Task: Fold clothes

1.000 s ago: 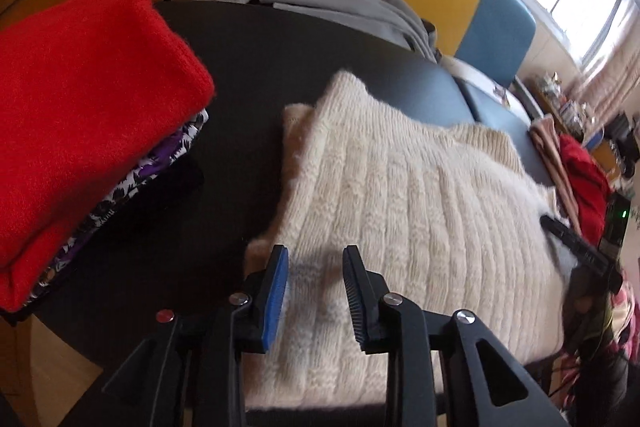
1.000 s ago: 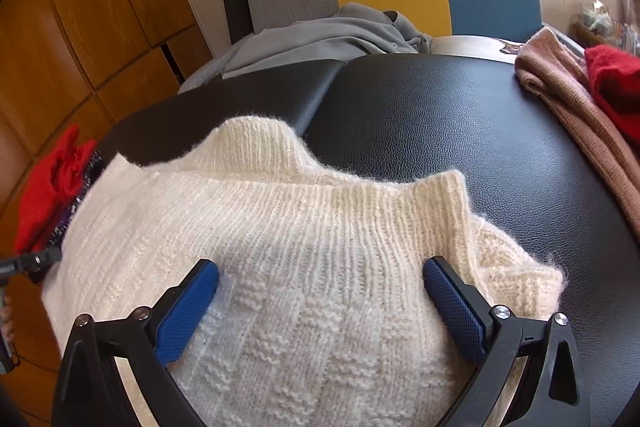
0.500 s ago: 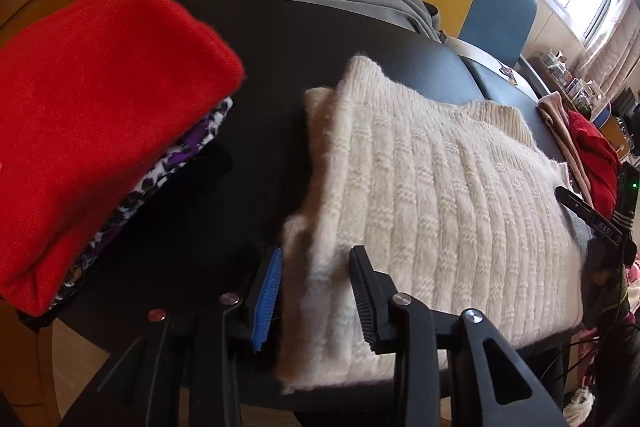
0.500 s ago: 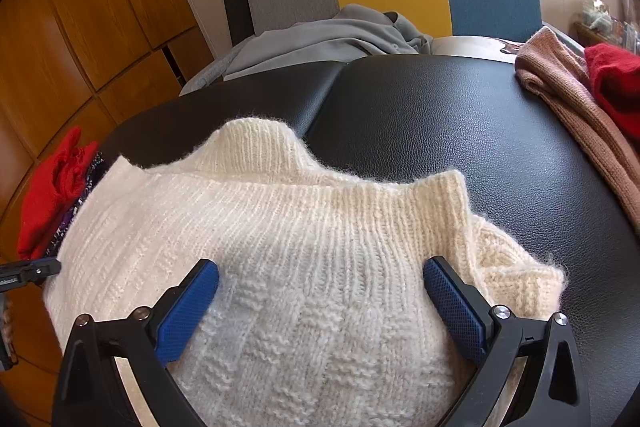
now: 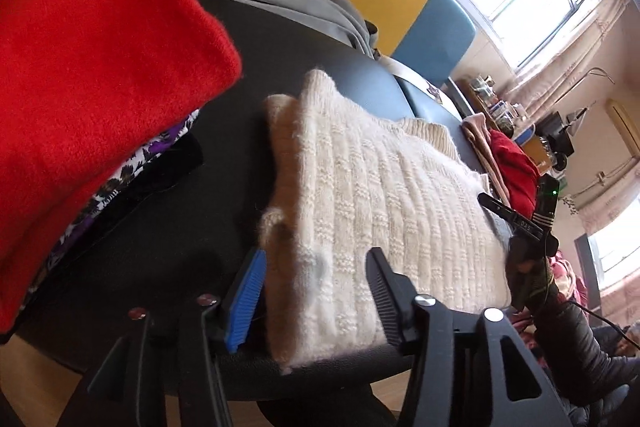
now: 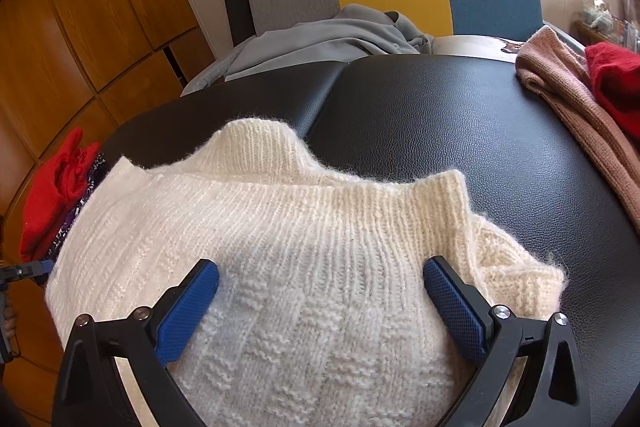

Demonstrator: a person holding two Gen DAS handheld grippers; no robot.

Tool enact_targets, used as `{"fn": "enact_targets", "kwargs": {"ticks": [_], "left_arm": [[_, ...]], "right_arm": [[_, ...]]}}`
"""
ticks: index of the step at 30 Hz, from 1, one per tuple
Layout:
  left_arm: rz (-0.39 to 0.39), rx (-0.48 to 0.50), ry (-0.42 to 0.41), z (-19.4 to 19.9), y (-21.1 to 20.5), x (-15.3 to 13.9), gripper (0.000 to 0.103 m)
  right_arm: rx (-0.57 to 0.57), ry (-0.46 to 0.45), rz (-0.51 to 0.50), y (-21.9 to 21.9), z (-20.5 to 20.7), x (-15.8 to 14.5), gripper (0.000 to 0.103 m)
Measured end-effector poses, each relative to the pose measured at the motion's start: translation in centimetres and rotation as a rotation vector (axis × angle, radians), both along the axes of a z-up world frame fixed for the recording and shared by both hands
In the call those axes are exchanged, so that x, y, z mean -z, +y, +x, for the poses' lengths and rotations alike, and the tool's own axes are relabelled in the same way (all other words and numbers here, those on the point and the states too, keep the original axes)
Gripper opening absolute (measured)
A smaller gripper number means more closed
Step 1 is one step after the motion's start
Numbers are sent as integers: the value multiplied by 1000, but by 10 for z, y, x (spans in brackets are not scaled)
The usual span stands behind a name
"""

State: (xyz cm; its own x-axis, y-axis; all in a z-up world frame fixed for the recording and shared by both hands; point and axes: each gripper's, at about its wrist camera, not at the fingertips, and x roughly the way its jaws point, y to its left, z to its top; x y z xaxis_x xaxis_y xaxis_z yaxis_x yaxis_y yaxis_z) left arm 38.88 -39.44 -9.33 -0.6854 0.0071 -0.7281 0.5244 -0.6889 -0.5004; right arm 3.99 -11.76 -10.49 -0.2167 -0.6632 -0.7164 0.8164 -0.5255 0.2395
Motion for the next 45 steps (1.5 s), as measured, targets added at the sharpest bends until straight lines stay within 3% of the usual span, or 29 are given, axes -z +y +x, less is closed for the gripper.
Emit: {"fn": "enact_targets", "kwargs": {"ticks": [9,14,17,18,20,24,26,29,32,35,39,42,45], "left_arm": [[-23,67,-18,-41,-23,10,56],[89,94,46,-63,-43,26,62],[135,122,39,-73,-42,28,62],[139,130,30,-75,-41,28,60],[138,137,9,-80,-36,27,34],[167,55,49,-73,-39,21,22],[185,18,79,-68,-44,16,18],[184,-3,103,-64,-49,4,18],[180,-13,111,-63,-54,-7,18],[170,-21,98,-66,-57,-14,18],[167,-22,102,-70,-54,-29,18],[199,-7,151,-71,-50,-40,18],[213,31,214,-75,-36,-61,18]], "right_arm": [[5,26,20,-3,5,-1,103],[5,19,9,-2,3,0,103],[4,10,-4,0,2,0,103],[3,6,-8,1,2,0,103],[1,-1,-12,2,1,-1,103],[-6,-16,-17,3,-2,-3,103],[-62,-46,-9,3,-2,-10,103],[-231,-80,-27,12,4,-34,102],[-382,-65,13,27,17,-56,102],[-491,-75,82,39,28,-60,102],[-535,-110,190,46,25,-36,102],[-553,-131,241,47,21,-11,102],[-524,-133,197,50,19,-7,103]]}}
